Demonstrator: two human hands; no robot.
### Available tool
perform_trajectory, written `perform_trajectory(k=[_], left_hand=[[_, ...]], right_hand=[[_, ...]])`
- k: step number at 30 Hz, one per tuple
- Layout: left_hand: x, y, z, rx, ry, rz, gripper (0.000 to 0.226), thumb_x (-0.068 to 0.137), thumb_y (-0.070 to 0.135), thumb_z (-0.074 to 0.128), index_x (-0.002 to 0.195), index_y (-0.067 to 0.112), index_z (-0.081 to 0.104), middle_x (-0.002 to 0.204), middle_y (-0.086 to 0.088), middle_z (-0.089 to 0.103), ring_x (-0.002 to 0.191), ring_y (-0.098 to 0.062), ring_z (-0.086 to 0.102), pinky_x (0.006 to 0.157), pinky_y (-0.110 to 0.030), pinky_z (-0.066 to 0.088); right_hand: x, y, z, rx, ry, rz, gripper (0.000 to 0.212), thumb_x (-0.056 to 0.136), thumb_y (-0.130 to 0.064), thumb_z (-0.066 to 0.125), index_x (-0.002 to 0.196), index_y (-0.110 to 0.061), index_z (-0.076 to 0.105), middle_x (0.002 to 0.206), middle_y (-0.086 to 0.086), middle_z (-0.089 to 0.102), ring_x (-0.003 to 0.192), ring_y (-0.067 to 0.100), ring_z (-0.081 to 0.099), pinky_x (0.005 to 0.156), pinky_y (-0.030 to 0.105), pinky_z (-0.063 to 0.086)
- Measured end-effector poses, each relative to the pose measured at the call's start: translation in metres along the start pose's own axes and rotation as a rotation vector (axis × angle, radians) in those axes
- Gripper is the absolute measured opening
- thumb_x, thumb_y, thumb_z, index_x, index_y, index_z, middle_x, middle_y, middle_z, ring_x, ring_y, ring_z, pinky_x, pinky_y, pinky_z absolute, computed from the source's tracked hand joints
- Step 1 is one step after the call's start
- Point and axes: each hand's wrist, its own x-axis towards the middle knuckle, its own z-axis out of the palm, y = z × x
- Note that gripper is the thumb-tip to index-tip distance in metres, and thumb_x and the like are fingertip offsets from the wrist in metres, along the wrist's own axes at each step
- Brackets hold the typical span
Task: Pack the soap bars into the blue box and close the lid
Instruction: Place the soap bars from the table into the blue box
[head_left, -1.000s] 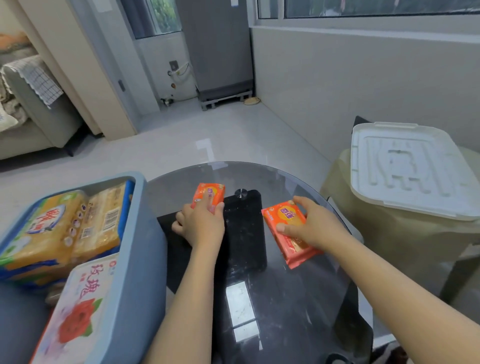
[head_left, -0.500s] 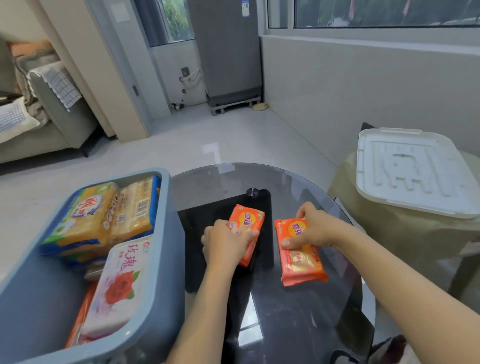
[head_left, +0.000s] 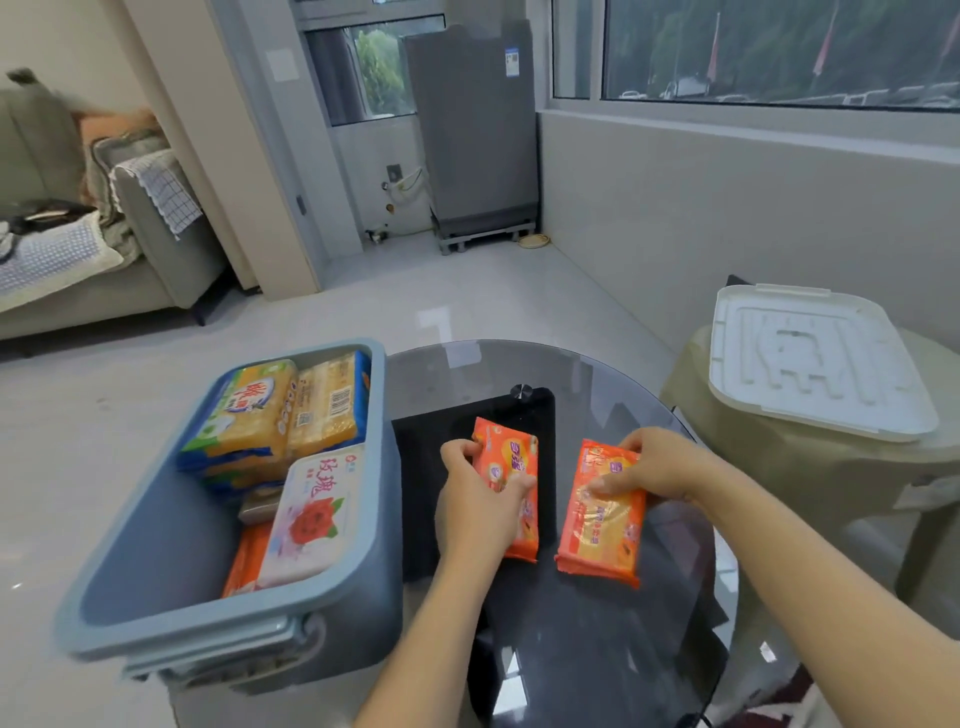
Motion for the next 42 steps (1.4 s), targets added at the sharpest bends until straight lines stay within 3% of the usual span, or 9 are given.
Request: perform_trajectory(k=[8,13,16,20,23,28,33,38,42], left_hand=[[-0.046,0.042,-0.037,-0.297,-0.053,0.190,0.050,0.082,0.031,0.071,0.113,0.037,0.032,0.094,0.020,0.054,0.084,0.001,0.061,0.070,-0.019,0.053],[-0.070,0.068,-0.082,-0.349,0.006,0.296,0.058,0.080,0.034,0.071,0.126,0.037,0.034,0.091,0.025,0.053,0.079,0.010,0.057,0.060,-0.009,0.049],[-0.077,0.070,-0.121,-0.376,0.050,0.288,0.061,0.078,0.038,0.070,0.132,0.029,0.043,0.099,0.019,0.061,0.085,0.002,0.063,0.065,-0.015,0.054],[-0.078,0.059,-0.169,-0.387,0.128,0.239,0.053,0.079,0.040,0.068,0.127,0.023,0.053,0.109,0.003,0.068,0.092,-0.017,0.069,0.078,-0.040,0.059],[-0.073,0.045,-0.198,-0.384,0.222,0.222,0.042,0.082,0.040,0.066,0.119,0.022,0.058,0.103,0.002,0.071,0.087,-0.017,0.070,0.077,-0.041,0.059],[-0.060,0.018,-0.234,-0.372,0.294,0.234,0.010,0.087,0.035,0.063,0.094,0.028,0.060,0.081,0.012,0.067,0.068,-0.002,0.065,0.044,-0.009,0.048],[-0.041,-0.006,-0.245,-0.414,0.356,0.218,0.006,0.086,0.030,0.066,0.081,0.033,0.064,0.078,0.013,0.071,0.073,-0.006,0.069,0.058,-0.021,0.053],[-0.029,-0.019,-0.254,-0.434,0.419,0.193,0.012,0.086,0.031,0.065,0.076,0.036,0.062,0.074,0.014,0.069,0.063,0.000,0.067,0.050,-0.015,0.051],[-0.028,-0.023,-0.264,-0.447,0.461,0.186,0.011,0.087,0.033,0.064,0.078,0.038,0.060,0.077,0.017,0.067,0.066,-0.001,0.066,0.046,-0.010,0.050]], right_hand=[[-0.053,-0.020,-0.030,0.266,0.156,-0.188,0.027,0.070,-0.025,0.079,0.090,-0.019,0.062,0.084,0.008,0.072,0.081,0.024,0.070,0.084,0.046,0.056],[-0.092,-0.054,-0.034,0.313,0.188,-0.326,0.026,0.072,-0.031,0.075,0.091,-0.020,0.061,0.085,0.005,0.071,0.079,0.021,0.070,0.080,0.040,0.057],[-0.108,-0.081,-0.029,0.339,0.153,-0.384,0.027,0.076,-0.029,0.072,0.096,-0.016,0.060,0.085,0.004,0.070,0.075,0.015,0.069,0.064,0.027,0.055],[-0.115,-0.119,-0.013,0.400,0.056,-0.432,0.016,0.078,-0.026,0.069,0.088,-0.018,0.059,0.079,0.002,0.069,0.058,0.008,0.070,0.047,0.017,0.052],[-0.114,-0.150,0.005,0.447,-0.001,-0.471,0.014,0.077,-0.024,0.070,0.086,-0.018,0.059,0.078,0.001,0.070,0.059,0.008,0.070,0.051,0.020,0.053],[-0.097,-0.195,0.042,0.498,-0.077,-0.499,0.025,0.079,-0.022,0.070,0.099,-0.009,0.063,0.083,0.005,0.072,0.068,0.013,0.071,0.058,0.026,0.058],[-0.075,-0.221,0.085,0.405,-0.127,-0.492,0.027,0.077,-0.021,0.072,0.099,-0.009,0.060,0.089,0.008,0.072,0.077,0.019,0.071,0.068,0.032,0.058],[-0.058,-0.232,0.109,0.372,-0.187,-0.474,0.021,0.078,-0.021,0.072,0.092,-0.013,0.060,0.090,0.008,0.072,0.079,0.020,0.071,0.070,0.033,0.060],[-0.050,-0.243,0.128,0.252,-0.249,-0.477,0.035,0.077,-0.026,0.073,0.105,-0.008,0.061,0.097,0.009,0.073,0.083,0.021,0.073,0.072,0.035,0.060]])
